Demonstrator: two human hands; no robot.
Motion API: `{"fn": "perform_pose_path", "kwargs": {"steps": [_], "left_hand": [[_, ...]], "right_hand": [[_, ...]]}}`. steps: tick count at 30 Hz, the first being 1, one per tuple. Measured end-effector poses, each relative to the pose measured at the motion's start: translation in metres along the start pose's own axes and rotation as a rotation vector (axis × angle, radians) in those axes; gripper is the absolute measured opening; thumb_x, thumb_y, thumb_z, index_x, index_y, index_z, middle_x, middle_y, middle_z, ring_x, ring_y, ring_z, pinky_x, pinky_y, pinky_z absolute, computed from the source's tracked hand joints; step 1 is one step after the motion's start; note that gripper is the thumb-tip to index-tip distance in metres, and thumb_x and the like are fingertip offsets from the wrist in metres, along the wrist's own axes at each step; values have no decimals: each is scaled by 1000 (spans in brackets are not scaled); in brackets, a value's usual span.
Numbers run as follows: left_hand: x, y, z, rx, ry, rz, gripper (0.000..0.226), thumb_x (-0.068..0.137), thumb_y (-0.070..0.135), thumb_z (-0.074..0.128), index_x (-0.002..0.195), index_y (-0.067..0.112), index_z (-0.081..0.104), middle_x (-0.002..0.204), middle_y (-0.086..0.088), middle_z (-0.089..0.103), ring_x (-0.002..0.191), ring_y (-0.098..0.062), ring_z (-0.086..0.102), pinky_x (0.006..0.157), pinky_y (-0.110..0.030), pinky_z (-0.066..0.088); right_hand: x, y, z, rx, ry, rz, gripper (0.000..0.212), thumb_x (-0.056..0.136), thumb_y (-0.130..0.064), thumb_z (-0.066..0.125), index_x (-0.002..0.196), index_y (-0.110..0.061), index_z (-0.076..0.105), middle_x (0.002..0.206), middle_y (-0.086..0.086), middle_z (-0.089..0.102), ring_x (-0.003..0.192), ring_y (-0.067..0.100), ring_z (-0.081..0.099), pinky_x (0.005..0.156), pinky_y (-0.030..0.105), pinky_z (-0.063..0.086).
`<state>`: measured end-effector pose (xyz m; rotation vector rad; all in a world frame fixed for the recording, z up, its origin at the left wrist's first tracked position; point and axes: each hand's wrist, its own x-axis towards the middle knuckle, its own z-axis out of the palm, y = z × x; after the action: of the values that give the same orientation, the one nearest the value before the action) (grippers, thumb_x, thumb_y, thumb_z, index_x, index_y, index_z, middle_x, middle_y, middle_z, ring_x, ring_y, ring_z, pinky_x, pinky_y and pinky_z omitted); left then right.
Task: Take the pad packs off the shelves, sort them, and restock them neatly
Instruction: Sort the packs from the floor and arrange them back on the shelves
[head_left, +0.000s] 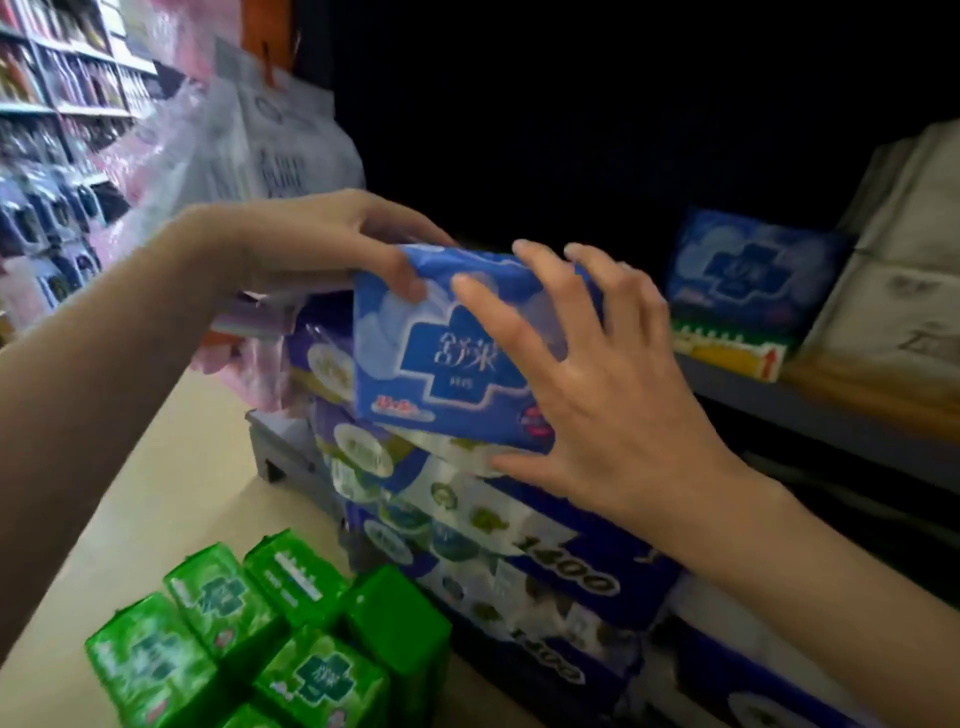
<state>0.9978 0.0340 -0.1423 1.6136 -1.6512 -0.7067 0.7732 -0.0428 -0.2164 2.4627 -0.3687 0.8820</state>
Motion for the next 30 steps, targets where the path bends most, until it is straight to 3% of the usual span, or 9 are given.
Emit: {"fn": "perform_pose_path", "kwargs": {"steps": [4, 7, 9, 11, 14, 17, 23, 26, 30], "left_hand": [[37, 39, 3, -9, 79, 118, 61, 47, 34, 71, 107, 25, 62, 104, 3, 70, 91, -7, 67, 73, -20, 54], [71, 54, 21, 96, 401, 293, 51, 71, 28, 74, 118, 22, 55, 111, 4, 60, 97, -3, 59, 76, -12, 50], [92, 57, 39, 350, 553, 420, 59, 80, 26, 67, 134, 18, 44, 129, -5, 49, 114, -13, 48, 93, -23, 44], [112, 52, 60, 567, 512, 445, 66, 84, 22, 62, 143, 18, 34, 142, -9, 38, 127, -24, 40, 105, -34, 34], [137, 39, 86, 665, 313, 348, 62, 89, 18, 55, 145, 21, 30, 151, -6, 29, 134, -29, 33, 109, -42, 30], [151, 27, 98, 608, 225, 260, 55, 94, 19, 49, 145, 24, 31, 152, -1, 28, 135, -25, 33, 108, -44, 33], [159, 15, 107, 720, 191, 200, 51, 95, 24, 45, 144, 26, 33, 151, 2, 32, 138, -23, 28, 111, -43, 27], [135, 1, 106, 720, 323, 249, 49, 93, 24, 48, 141, 25, 38, 147, 1, 36, 133, -25, 32, 108, -41, 28], [56, -46, 97, 556, 744, 502, 32, 87, 11, 48, 117, 10, 59, 118, -8, 55, 107, -22, 46, 88, -32, 33]], "right_hand": [[13, 37, -10, -236, 70, 48, 112, 57, -52, 81, 146, -28, 17, 142, 17, 25, 122, 40, 27, 98, 54, 24], [19, 83, -16, -332, 148, 122, 101, 58, -42, 81, 142, -28, 26, 136, 14, 23, 116, 36, 26, 93, 50, 22], [18, 117, -14, -413, 124, 184, 100, 58, -37, 84, 141, -26, 30, 135, 12, 21, 116, 35, 25, 91, 50, 21], [13, 148, -6, -472, 16, 254, 102, 55, -36, 87, 141, -24, 33, 136, 15, 24, 115, 37, 26, 91, 51, 21], [9, 184, 1, -519, -215, 280, 94, 52, -49, 87, 132, -17, 51, 133, 24, 41, 113, 40, 37, 95, 51, 26], [15, 196, -7, -493, -433, 269, 69, 78, -59, 62, 135, -24, 47, 134, 13, 43, 120, 34, 39, 103, 45, 25], [28, 191, 5, -396, -616, 385, 60, 90, -16, 58, 140, -20, 26, 132, 11, 41, 115, 32, 45, 84, 38, 43], [35, 172, 4, -355, -511, 431, 51, 89, -6, 54, 135, -15, 35, 126, 15, 45, 109, 35, 48, 81, 42, 42], [25, 89, -1, -24, -27, 242, 34, 86, -14, 56, 119, -6, 54, 115, 17, 54, 105, 37, 49, 85, 47, 41]]}}
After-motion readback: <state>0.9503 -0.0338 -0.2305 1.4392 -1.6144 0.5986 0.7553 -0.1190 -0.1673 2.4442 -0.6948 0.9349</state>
